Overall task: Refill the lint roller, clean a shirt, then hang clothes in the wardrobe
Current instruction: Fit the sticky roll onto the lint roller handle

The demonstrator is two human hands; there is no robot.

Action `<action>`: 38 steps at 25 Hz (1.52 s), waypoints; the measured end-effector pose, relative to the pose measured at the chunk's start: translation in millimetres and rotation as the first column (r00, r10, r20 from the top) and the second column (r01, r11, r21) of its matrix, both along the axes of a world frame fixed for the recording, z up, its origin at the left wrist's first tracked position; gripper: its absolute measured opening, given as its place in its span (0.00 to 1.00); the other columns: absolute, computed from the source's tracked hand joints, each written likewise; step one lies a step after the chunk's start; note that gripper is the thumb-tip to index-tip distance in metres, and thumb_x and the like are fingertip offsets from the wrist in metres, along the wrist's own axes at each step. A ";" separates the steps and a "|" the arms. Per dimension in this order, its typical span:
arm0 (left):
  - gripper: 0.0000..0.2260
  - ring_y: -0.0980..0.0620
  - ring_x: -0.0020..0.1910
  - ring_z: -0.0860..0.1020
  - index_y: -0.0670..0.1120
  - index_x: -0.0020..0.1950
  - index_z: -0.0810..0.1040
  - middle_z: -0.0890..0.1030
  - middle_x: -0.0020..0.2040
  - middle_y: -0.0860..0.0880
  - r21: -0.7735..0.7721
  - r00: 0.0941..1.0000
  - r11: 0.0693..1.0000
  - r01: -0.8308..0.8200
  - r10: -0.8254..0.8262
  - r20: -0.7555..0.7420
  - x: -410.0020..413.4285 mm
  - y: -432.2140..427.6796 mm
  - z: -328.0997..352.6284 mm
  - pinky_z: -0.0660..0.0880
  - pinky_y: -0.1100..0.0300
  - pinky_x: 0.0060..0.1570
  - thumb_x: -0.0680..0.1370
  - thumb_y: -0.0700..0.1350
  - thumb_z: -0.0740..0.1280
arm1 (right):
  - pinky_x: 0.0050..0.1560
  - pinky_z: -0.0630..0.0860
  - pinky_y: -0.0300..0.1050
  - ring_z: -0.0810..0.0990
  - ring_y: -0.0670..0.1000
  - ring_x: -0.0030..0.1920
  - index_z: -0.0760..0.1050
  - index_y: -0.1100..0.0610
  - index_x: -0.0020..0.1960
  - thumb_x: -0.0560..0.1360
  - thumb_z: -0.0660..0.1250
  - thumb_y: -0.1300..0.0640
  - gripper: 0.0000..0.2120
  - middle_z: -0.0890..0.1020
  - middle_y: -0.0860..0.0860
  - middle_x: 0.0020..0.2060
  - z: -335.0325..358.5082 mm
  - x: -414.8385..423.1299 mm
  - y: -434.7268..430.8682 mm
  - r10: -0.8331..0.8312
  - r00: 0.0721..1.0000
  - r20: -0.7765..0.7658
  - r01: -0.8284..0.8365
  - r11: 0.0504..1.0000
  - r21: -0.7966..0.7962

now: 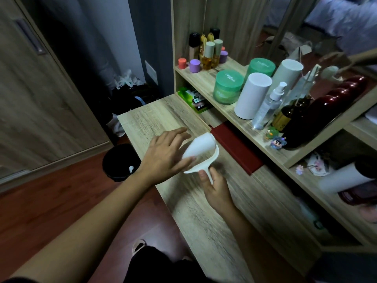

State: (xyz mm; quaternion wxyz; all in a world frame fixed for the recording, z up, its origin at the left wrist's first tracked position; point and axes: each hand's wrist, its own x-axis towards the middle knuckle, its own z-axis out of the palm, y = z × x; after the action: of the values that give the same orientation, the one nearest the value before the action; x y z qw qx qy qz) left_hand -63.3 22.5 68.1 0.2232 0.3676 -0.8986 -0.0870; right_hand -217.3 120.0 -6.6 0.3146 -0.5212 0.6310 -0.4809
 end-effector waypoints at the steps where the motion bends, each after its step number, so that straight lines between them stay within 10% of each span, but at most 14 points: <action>1: 0.18 0.47 0.60 0.74 0.44 0.63 0.71 0.75 0.65 0.44 -0.038 0.991 0.997 -0.065 0.060 -0.119 1.1 -0.6 2.2 0.72 0.49 0.55 0.77 0.51 0.61 | 0.37 0.73 0.40 0.79 0.43 0.36 0.72 0.47 0.43 0.71 0.56 0.36 0.16 0.80 0.48 0.32 0.1 0.3 -0.7 -0.013 1.000 -0.003 0.013 1.000 0.003; 4: 0.13 0.47 0.61 0.74 0.39 0.62 0.75 0.77 0.62 0.41 -0.061 0.911 0.983 -0.172 0.135 -0.389 6.4 -8.0 8.2 0.71 0.52 0.59 0.78 0.39 0.60 | 0.33 0.68 0.34 0.75 0.38 0.30 0.69 0.47 0.37 0.71 0.55 0.37 0.15 0.73 0.44 0.26 0.1 1.3 -1.8 -0.053 0.999 -0.012 0.053 0.999 0.005; 7: 0.17 0.45 0.65 0.74 0.40 0.63 0.77 0.78 0.63 0.42 -0.401 0.959 0.879 0.256 -0.284 -0.010 10.0 -0.3 -2.7 0.69 0.51 0.64 0.81 0.48 0.58 | 0.36 0.70 0.30 0.78 0.36 0.36 0.72 0.46 0.41 0.72 0.56 0.39 0.13 0.78 0.43 0.31 1.2 4.3 -2.1 -0.061 0.998 0.029 0.062 0.998 -0.012; 10: 0.22 0.44 0.67 0.72 0.40 0.65 0.75 0.76 0.65 0.42 -0.386 0.887 0.802 0.456 -0.373 0.274 18.4 -5.5 -12.9 0.67 0.49 0.66 0.81 0.53 0.54 | 0.41 0.74 0.35 0.79 0.39 0.40 0.75 0.52 0.46 0.72 0.55 0.39 0.19 0.81 0.45 0.37 2.2 8.8 -3.8 -0.062 0.997 0.040 0.062 0.998 -0.005; 14: 0.33 0.40 0.69 0.69 0.36 0.69 0.68 0.73 0.67 0.37 -0.109 0.995 0.994 -0.019 0.030 0.096 38.8 -33.5 4.5 0.68 0.45 0.65 0.81 0.60 0.43 | 0.33 0.67 0.41 0.71 0.44 0.30 0.70 0.58 0.38 0.72 0.54 0.37 0.24 0.71 0.47 0.27 1.4 13.7 -4.6 -0.069 0.998 0.014 0.068 0.998 0.007; 22: 0.22 0.44 0.68 0.70 0.40 0.65 0.75 0.76 0.65 0.42 -0.355 0.929 0.861 0.365 -0.312 0.200 71.8 -15.7 -11.7 0.66 0.52 0.66 0.81 0.53 0.55 | 0.44 0.74 0.36 0.80 0.38 0.42 0.75 0.51 0.47 0.72 0.55 0.38 0.20 0.81 0.43 0.38 2.3 59.2 -32.1 -0.026 0.997 0.066 0.026 1.000 0.012; 25: 0.31 0.43 0.67 0.72 0.41 0.68 0.71 0.75 0.66 0.41 -0.123 0.993 0.991 0.048 -0.034 0.112 107.6 -37.8 -5.3 0.70 0.49 0.63 0.80 0.62 0.47 | 0.45 0.73 0.32 0.79 0.35 0.43 0.75 0.50 0.47 0.73 0.55 0.40 0.17 0.80 0.41 0.38 6.4 91.7 -50.9 0.022 0.998 0.067 -0.021 1.000 -0.013; 28: 0.33 0.47 0.62 0.75 0.44 0.67 0.72 0.78 0.63 0.43 0.248 0.934 0.926 -0.285 0.327 -0.147 162.6 -71.5 13.7 0.69 0.57 0.59 0.76 0.65 0.46 | 0.45 0.75 0.36 0.79 0.38 0.40 0.73 0.48 0.44 0.73 0.56 0.40 0.14 0.80 0.40 0.33 12.1 141.8 -82.8 0.083 0.994 0.071 -0.083 0.997 -0.009; 33: 0.26 0.61 0.51 0.77 0.49 0.61 0.75 0.79 0.53 0.56 0.322 0.957 0.940 -0.112 0.189 -0.220 267.1 -112.5 35.7 0.72 0.67 0.51 0.69 0.63 0.65 | 0.45 0.69 0.24 0.77 0.30 0.44 0.76 0.55 0.52 0.73 0.56 0.42 0.20 0.79 0.41 0.40 26.2 247.0 -151.1 0.114 0.988 0.109 -0.108 0.992 -0.060; 38: 0.22 0.59 0.49 0.78 0.48 0.61 0.76 0.80 0.51 0.55 0.304 0.942 0.934 -0.187 0.258 -0.215 375.7 -165.4 49.4 0.72 0.66 0.50 0.71 0.58 0.66 | 0.40 0.73 0.50 0.76 0.48 0.34 0.72 0.60 0.41 0.71 0.54 0.32 0.30 0.77 0.52 0.31 38.8 357.5 -217.1 0.124 0.992 0.026 -0.121 0.989 -0.080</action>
State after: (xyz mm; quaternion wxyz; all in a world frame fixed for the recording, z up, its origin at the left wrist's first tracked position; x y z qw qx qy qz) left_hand 312.4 -142.9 117.6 0.2895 0.4816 -0.7938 -0.2327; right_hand 140.2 -97.1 32.2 0.3326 -0.5634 0.5735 -0.4931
